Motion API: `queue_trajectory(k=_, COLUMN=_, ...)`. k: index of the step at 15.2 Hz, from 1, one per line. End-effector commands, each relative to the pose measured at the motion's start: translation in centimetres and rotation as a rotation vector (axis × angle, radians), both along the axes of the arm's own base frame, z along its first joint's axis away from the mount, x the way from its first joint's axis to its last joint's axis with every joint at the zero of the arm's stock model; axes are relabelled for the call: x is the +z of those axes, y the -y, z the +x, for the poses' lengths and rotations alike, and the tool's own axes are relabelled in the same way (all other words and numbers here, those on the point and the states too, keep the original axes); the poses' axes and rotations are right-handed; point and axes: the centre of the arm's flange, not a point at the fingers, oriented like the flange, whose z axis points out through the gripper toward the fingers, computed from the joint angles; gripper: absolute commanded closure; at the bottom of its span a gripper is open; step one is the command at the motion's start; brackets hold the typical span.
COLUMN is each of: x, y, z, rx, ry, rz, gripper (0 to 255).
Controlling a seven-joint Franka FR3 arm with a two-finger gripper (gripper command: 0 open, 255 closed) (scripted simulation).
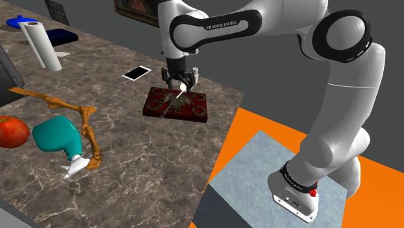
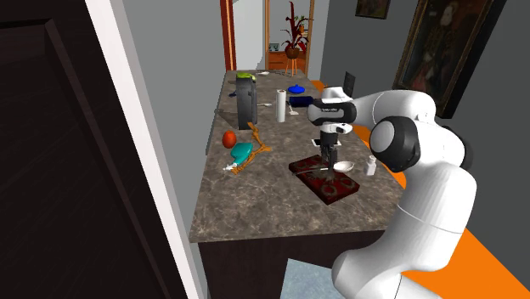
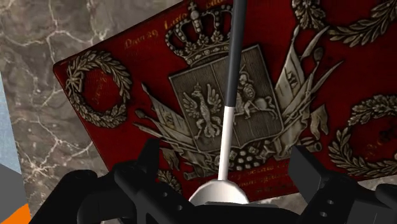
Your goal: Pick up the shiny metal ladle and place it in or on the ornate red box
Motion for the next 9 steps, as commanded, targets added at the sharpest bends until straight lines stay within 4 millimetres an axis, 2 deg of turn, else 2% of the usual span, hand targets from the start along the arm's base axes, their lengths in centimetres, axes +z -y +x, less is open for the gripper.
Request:
queue_trajectory(k=1, x=2.4, y=-0.1, z=0.6, rx=0.0, ry=-0.001, rz=0.0, gripper=0)
queue_trajectory(k=2, x=3.4, y=-0.2, z=0.8, rx=0.0, ry=-0.001, rz=0.0, gripper=0)
queue_trajectory(k=9, x=3.4, y=-0.2, z=0.8, rx=0.0, ry=-0.001, rz=0.0, gripper=0)
